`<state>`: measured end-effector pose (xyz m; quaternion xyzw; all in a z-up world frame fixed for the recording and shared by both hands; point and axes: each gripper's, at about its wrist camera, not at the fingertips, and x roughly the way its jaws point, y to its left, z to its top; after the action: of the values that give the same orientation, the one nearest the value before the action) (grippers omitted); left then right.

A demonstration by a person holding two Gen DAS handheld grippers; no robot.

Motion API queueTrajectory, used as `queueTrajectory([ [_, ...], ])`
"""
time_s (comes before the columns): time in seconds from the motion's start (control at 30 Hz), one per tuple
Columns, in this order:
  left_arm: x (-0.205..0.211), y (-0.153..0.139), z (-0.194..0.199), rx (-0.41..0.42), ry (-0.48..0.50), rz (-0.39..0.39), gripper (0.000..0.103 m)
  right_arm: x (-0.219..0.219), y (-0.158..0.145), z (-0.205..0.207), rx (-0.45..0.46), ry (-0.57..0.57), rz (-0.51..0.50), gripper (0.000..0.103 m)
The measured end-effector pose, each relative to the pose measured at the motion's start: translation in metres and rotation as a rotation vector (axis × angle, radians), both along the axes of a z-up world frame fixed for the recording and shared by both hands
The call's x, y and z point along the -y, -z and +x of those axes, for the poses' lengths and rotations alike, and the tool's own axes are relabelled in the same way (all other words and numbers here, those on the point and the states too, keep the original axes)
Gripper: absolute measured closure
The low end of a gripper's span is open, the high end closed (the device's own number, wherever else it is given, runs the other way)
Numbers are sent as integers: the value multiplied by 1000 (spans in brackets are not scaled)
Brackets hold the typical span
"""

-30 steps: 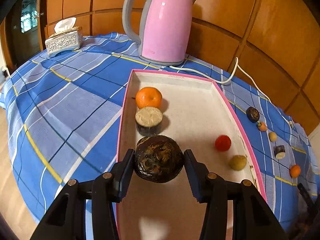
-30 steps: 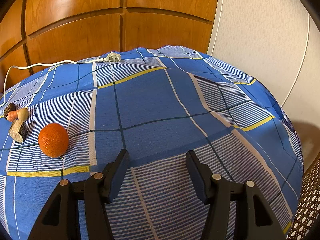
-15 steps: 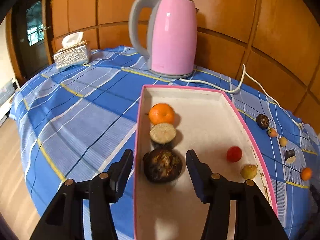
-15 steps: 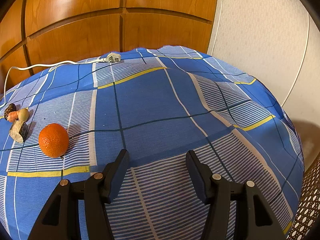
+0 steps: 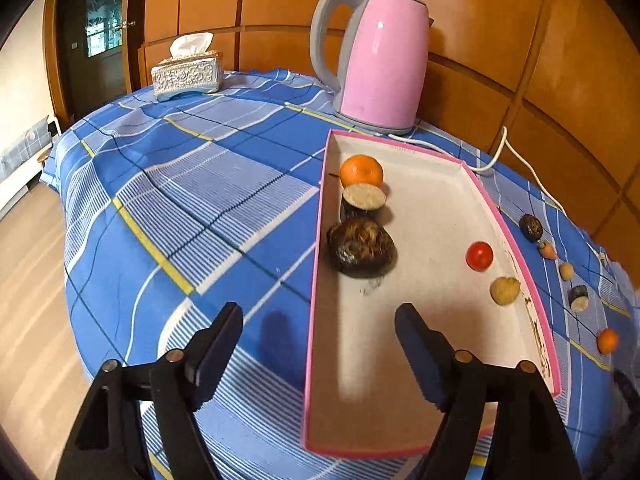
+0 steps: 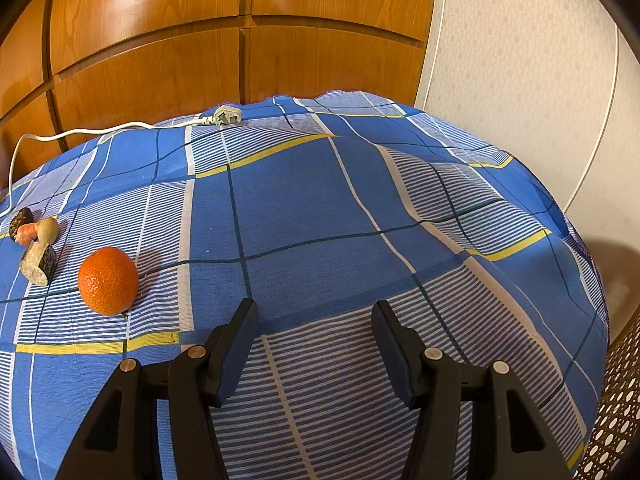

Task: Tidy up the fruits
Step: 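Move the right tool over the orange carrot on the cloth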

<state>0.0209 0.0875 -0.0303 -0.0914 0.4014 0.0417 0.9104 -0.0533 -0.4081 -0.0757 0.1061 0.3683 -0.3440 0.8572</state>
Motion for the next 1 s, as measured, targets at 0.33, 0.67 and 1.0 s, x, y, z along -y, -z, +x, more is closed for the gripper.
queueTrajectory([
  [0.33, 1, 12, -5, -26, 5, -18, 18, 1, -1, 0, -5, -1, 11, 43],
  [0.67, -2, 19, -4, -47, -2, -34, 18, 11, -7, 3, -43, -33, 73, 43],
  [1.0, 0, 18, -3, -44, 12, -38, 18, -36, -66, 35, 49, -390, 86, 43],
])
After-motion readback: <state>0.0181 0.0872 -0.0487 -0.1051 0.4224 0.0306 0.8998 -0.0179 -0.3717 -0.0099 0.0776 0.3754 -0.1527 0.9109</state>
